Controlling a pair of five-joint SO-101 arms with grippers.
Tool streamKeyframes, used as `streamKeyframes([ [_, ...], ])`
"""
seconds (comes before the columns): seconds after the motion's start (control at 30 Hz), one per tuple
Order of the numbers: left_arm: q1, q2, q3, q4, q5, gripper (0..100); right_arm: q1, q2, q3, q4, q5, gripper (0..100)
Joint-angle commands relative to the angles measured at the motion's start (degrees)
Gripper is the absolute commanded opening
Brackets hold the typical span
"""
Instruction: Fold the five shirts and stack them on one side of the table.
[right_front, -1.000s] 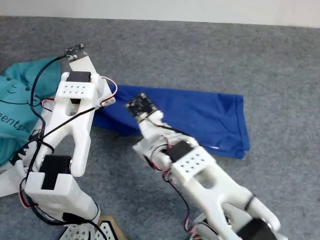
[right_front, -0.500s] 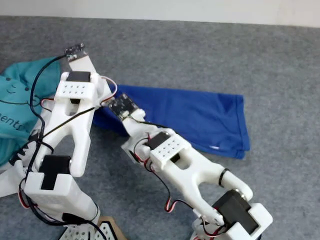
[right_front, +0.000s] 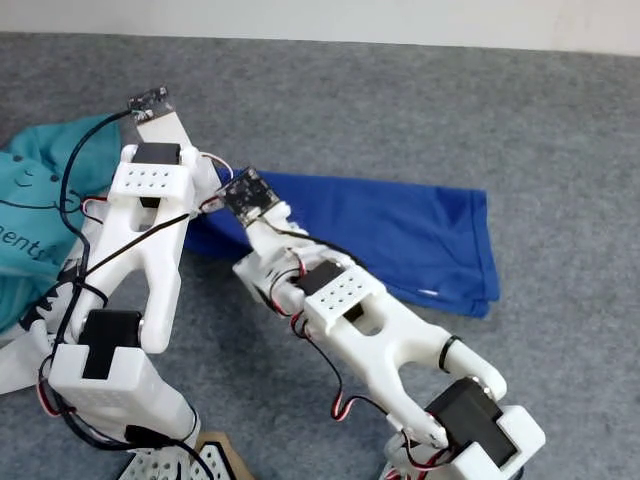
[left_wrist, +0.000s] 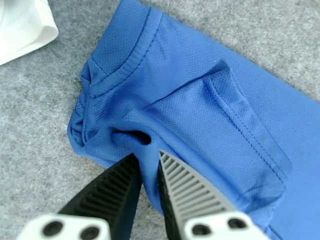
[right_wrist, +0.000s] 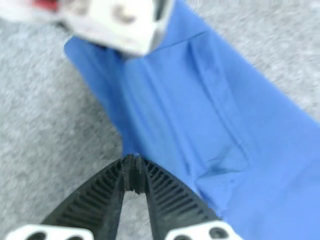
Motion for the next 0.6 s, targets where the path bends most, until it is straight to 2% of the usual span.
streamKeyframes([
  [0.0, -0.84, -0.84, -0.22, -0.79, 0.18, 2, 1.98, -0.84, -2.68, -1.19, -0.26, 0.5],
  [0.1, -1.98, -0.84, -0.40, -0.88, 0.26, 2, 0.31, -2.07, -2.07, 3.65, -0.09, 1.2],
  [0.23, -4.70, -0.84, -0.40, -2.37, 0.62, 2, -2.42, -7.16, -0.40, 10.77, -0.09, 6.9],
  [0.4, -6.20, -0.84, -0.40, -3.34, 2.81, 2, -2.77, -9.98, 5.05, 7.52, -0.09, 7.3],
  [0.57, -5.93, -0.84, -0.13, -3.25, 3.16, 2, -2.77, -4.26, 5.14, 3.38, -0.35, 7.3],
])
